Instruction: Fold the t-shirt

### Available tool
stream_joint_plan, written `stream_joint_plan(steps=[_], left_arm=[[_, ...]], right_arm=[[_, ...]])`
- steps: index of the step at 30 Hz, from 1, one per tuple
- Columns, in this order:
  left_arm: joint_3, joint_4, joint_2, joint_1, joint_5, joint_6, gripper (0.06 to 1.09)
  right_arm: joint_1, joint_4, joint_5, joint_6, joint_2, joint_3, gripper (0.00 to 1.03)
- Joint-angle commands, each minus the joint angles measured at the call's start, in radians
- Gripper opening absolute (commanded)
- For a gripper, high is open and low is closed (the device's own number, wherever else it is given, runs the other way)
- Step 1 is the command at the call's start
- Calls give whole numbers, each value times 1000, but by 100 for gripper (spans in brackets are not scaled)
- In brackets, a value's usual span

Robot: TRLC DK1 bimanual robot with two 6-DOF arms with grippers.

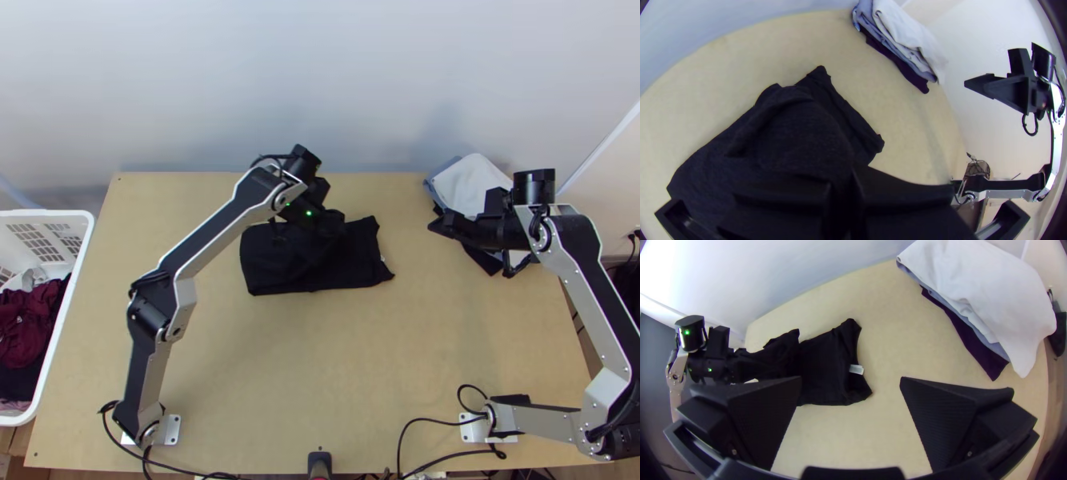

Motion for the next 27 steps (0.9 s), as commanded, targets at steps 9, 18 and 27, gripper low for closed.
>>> stream_joint_plan(steps=[9, 18, 27], left_arm=[[42, 52, 99, -100, 1, -29, 28], [72, 272, 80, -171, 10, -58, 104], [72, 332, -1, -105, 10, -58, 104]], right_arm=[[47, 34, 62, 4, -25, -65, 99], [47, 88, 87, 25, -25, -180, 99], [79, 174, 94, 31, 17, -244, 99]])
